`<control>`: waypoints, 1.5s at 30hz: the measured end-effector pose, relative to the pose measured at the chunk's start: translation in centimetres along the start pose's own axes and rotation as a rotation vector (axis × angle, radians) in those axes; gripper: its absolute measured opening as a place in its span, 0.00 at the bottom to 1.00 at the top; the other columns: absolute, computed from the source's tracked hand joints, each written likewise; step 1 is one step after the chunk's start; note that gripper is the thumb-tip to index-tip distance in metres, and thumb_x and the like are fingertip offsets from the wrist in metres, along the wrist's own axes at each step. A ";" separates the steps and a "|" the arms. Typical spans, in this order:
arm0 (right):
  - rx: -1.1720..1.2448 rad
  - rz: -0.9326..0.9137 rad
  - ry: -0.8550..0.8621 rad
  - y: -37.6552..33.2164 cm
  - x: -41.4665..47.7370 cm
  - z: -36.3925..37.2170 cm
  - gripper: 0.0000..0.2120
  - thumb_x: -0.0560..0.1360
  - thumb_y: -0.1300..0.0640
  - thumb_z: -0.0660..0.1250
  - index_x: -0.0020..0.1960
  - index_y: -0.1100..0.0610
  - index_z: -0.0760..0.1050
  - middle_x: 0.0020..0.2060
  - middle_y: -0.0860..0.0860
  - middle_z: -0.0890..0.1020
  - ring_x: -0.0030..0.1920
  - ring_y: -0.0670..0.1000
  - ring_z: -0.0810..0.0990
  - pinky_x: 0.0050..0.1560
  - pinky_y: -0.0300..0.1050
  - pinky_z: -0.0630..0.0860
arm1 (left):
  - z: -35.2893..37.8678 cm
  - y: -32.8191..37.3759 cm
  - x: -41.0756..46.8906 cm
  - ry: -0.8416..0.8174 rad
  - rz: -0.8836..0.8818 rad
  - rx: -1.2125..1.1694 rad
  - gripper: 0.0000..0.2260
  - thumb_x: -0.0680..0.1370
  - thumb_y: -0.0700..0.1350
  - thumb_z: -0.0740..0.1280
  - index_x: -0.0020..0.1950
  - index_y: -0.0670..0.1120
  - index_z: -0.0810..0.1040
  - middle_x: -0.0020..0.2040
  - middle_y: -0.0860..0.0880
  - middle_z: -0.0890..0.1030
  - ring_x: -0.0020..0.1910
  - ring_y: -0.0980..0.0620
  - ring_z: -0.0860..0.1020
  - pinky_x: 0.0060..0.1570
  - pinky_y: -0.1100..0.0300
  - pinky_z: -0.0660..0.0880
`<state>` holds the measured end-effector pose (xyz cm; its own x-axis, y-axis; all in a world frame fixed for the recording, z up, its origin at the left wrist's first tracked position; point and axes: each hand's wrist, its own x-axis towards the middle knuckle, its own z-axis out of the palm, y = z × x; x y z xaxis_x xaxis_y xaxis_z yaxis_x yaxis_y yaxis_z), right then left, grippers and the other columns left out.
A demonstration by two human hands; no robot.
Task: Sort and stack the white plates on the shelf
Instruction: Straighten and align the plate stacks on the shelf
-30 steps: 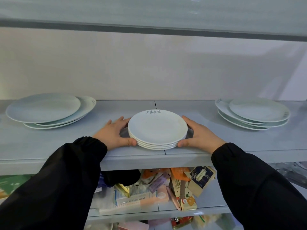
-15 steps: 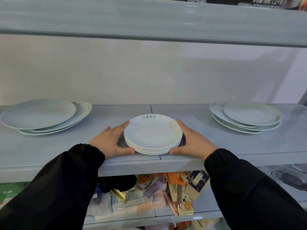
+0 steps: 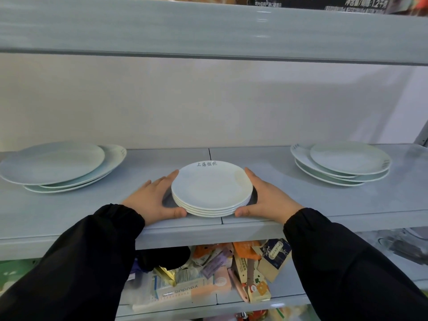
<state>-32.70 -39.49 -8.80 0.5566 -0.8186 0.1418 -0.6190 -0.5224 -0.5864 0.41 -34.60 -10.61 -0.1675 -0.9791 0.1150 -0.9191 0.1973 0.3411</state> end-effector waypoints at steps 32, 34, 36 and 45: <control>0.132 -0.110 0.027 5.8 -5.0 -8.7 0.59 0.62 0.29 0.73 0.81 0.39 0.41 0.80 0.40 0.46 0.79 0.42 0.48 0.78 0.47 0.53 | -1.6 11.5 -0.4 0.534 -0.115 -0.250 0.39 0.68 0.74 0.59 0.76 0.64 0.56 0.72 0.66 0.62 0.71 0.55 0.66 0.64 0.53 0.66; 0.122 -0.132 0.054 7.8 -6.4 -11.8 0.57 0.64 0.32 0.75 0.80 0.37 0.42 0.80 0.39 0.47 0.78 0.40 0.50 0.77 0.41 0.54 | -1.2 15.0 1.2 0.561 -0.070 -0.266 0.36 0.69 0.69 0.59 0.76 0.65 0.56 0.71 0.70 0.60 0.72 0.56 0.65 0.65 0.55 0.65; 0.113 -0.150 0.116 9.7 -8.0 -15.1 0.56 0.64 0.33 0.75 0.80 0.36 0.44 0.80 0.38 0.50 0.77 0.36 0.51 0.74 0.33 0.53 | -0.5 18.4 3.0 0.572 -0.049 -0.295 0.34 0.69 0.67 0.59 0.75 0.66 0.56 0.72 0.70 0.61 0.72 0.56 0.65 0.65 0.55 0.64; 0.131 -0.058 0.399 21.6 -13.0 -26.1 0.51 0.68 0.40 0.77 0.80 0.39 0.49 0.76 0.33 0.52 0.78 0.38 0.49 0.74 0.38 0.51 | 6.1 28.7 9.6 0.486 0.020 -0.528 0.32 0.66 0.78 0.58 0.69 0.76 0.56 0.74 0.66 0.62 0.72 0.61 0.64 0.69 0.58 0.62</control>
<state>-67.80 -46.39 -2.51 0.3140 -0.8303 0.4605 -0.5032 -0.5568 -0.6609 -29.74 -38.63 -5.43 0.1077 -0.8671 0.4864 -0.6017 0.3327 0.7262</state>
